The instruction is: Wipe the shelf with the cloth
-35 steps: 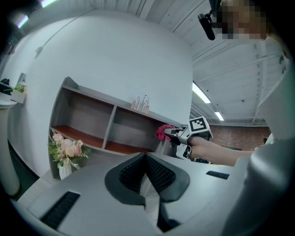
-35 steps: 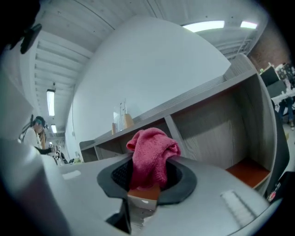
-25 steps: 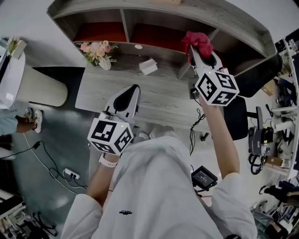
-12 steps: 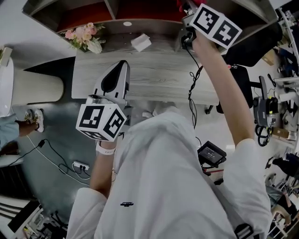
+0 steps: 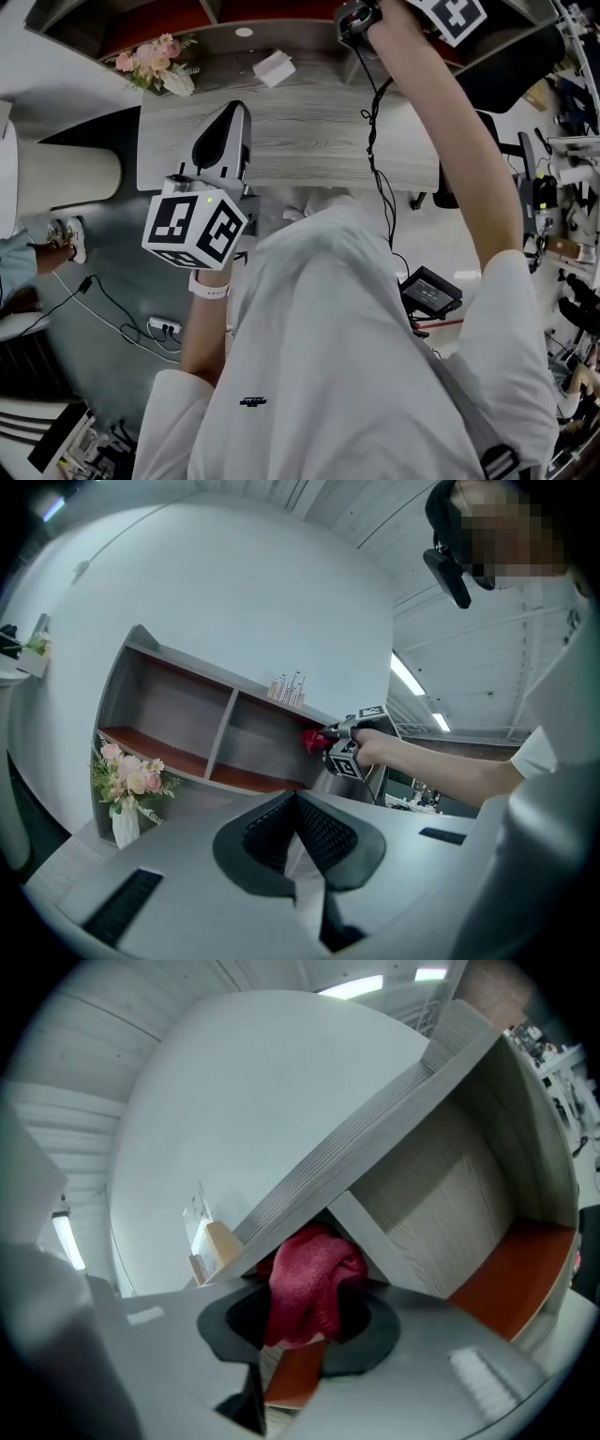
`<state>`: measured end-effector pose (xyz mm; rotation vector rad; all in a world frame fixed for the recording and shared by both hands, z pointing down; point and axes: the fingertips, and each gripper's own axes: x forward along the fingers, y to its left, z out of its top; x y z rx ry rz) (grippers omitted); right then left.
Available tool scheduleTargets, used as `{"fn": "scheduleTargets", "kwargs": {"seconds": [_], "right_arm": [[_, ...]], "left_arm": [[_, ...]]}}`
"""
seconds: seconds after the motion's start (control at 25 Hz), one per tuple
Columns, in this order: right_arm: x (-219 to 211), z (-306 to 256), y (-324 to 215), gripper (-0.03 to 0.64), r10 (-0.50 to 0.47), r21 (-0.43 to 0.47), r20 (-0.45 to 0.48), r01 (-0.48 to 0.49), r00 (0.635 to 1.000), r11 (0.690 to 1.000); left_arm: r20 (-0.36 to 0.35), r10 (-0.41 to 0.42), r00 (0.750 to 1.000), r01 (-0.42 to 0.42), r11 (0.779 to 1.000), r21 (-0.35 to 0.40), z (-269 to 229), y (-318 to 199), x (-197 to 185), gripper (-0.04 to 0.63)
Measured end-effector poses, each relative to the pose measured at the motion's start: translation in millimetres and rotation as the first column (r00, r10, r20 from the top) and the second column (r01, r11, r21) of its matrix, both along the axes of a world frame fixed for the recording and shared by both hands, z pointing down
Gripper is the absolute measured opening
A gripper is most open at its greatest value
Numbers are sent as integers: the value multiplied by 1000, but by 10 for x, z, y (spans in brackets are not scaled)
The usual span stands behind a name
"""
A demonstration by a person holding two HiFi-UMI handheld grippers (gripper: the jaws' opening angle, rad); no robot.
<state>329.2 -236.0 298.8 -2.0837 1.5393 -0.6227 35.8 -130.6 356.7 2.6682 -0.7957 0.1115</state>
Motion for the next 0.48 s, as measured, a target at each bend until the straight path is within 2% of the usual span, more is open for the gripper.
{"fn": "scheduleTargets", "kwargs": {"seconds": [0.2,0.48], "right_arm": [[-33,43,-18,117,-1,6,86,0,996,1000],[-172,145,241,117,-99,-38,-28,98,995,995]], "left_arm": [[9,-14,1000,14,1000,5,-4,-26,-70,6],[6,-34,999,34,999,16,-65,-40,-100,6]]}}
